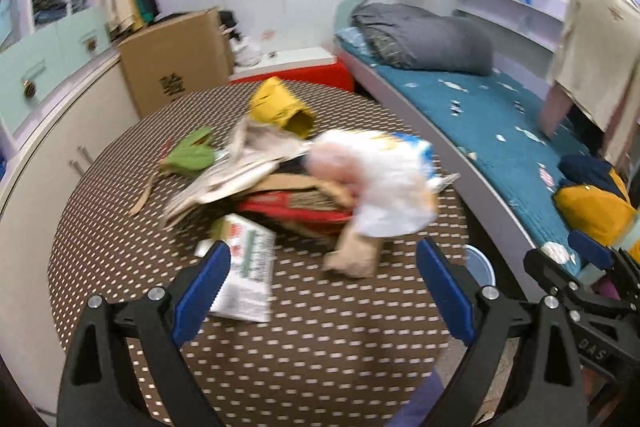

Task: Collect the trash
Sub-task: 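Grasp the green-and-white carton with the left tool while the right tool grasps the tan fabric item, then carry both items to the bucket while the left tool releases the carton inside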

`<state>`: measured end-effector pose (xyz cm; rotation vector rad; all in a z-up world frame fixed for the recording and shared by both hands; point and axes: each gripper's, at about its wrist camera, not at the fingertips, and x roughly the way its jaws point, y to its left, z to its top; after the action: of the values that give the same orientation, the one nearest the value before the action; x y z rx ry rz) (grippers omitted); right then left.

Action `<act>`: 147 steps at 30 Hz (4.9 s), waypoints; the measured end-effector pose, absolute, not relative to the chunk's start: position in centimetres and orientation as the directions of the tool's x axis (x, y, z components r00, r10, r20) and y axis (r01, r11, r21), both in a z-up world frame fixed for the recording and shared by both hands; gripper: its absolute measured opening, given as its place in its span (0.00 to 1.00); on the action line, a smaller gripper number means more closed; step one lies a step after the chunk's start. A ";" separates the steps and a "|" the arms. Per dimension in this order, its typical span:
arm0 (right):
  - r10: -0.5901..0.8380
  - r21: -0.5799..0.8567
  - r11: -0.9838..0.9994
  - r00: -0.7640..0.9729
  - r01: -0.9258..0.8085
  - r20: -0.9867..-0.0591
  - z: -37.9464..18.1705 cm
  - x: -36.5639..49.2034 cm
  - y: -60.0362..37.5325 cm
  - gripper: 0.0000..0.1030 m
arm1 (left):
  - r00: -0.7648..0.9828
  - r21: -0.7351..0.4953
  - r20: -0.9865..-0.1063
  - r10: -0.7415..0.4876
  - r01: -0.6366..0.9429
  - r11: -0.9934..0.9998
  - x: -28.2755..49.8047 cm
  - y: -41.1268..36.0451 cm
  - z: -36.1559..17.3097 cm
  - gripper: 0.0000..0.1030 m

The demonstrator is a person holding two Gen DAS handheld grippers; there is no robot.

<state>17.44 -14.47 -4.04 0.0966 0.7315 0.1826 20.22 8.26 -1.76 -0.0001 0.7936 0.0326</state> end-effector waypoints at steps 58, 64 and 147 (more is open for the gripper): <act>0.558 0.341 0.817 0.484 -0.466 -0.674 -4.3 20.7 -1.8 0.23 | 0.665 -0.012 -0.738 0.116 -0.185 0.983 18.4 17.9 -4.2 0.47; 0.521 0.323 0.830 0.426 -0.454 -0.739 -7.1 21.6 -0.3 0.53 | 0.646 -0.008 -0.754 0.119 -0.190 0.982 18.1 18.2 -5.1 0.47; 0.042 0.304 0.874 0.564 0.379 -0.824 -13.1 20.8 -39.2 0.20 | 0.463 0.115 -0.877 -0.127 0.459 0.881 31.9 -21.9 -13.3 0.88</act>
<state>20.84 -39.16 -13.08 0.4853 0.9594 -0.2077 31.88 -21.93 -13.30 0.3600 1.0313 -0.3700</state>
